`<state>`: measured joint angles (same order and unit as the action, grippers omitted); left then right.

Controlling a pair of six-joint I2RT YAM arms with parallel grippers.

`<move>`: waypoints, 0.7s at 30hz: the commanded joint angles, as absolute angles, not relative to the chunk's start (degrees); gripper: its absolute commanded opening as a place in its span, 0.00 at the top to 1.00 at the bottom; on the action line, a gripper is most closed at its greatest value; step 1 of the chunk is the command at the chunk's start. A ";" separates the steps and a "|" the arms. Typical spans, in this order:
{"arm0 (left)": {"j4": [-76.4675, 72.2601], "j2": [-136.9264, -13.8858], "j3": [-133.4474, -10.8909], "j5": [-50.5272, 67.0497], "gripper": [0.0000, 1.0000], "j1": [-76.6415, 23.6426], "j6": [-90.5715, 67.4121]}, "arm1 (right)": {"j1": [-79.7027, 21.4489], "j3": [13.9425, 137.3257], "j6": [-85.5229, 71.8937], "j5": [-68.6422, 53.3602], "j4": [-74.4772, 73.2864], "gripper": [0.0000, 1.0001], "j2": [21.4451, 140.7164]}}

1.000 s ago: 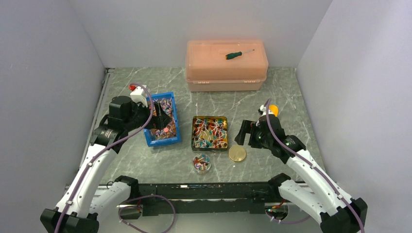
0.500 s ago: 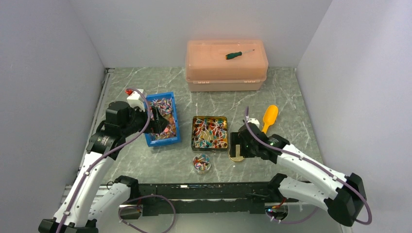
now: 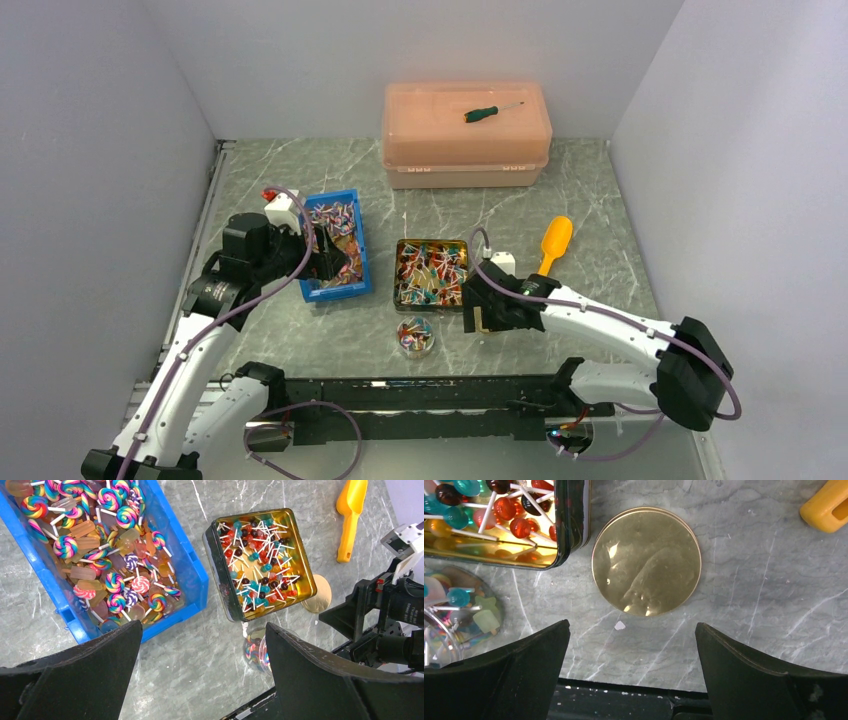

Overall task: Pack the candies
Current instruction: Pick up the bottle lid at the center of the board.

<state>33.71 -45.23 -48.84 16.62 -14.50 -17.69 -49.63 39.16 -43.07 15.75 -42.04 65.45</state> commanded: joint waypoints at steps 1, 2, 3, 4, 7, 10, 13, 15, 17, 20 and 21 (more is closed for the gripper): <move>31.73 -45.12 -49.04 17.32 0.00 -14.68 -16.80 | -49.92 39.71 -42.97 17.31 -37.88 0.00 67.42; 31.73 -45.25 -49.11 17.38 0.01 -14.68 -16.79 | -49.92 39.56 -42.79 17.24 -37.16 0.00 67.82; 31.73 -45.33 -49.13 17.48 0.00 -14.68 -16.84 | -49.92 39.52 -42.66 17.23 -36.67 0.00 68.39; 31.66 -45.35 -49.11 17.57 0.01 -14.68 -16.87 | -49.92 39.41 -42.55 17.23 -36.25 0.00 68.78; 31.56 -45.44 -49.21 17.61 0.01 -14.59 -16.71 | -49.92 39.20 -42.37 17.52 -35.15 0.00 70.66; 31.56 -45.60 -49.22 17.74 0.01 -14.59 -16.63 | -49.92 39.20 -42.13 18.08 -34.33 0.00 72.39; 31.54 -45.69 -49.28 17.76 0.01 -14.50 -16.61 | -49.92 39.87 -41.93 20.08 -34.87 0.00 74.22; 31.49 -45.69 -49.22 17.74 0.01 -14.50 -16.61 | -49.86 40.12 -41.72 21.12 -35.15 0.00 74.93; 31.51 -45.70 -49.30 17.82 0.01 -14.42 -16.57 | -49.79 40.03 -41.41 21.57 -34.99 0.00 75.41; 31.43 -45.86 -49.37 17.97 0.01 -14.24 -16.57 | -49.45 39.79 -41.23 22.06 -34.55 0.00 76.08; 31.39 -45.92 -49.38 18.06 0.01 -14.17 -16.56 | -49.34 39.68 -41.18 22.06 -34.24 0.00 76.27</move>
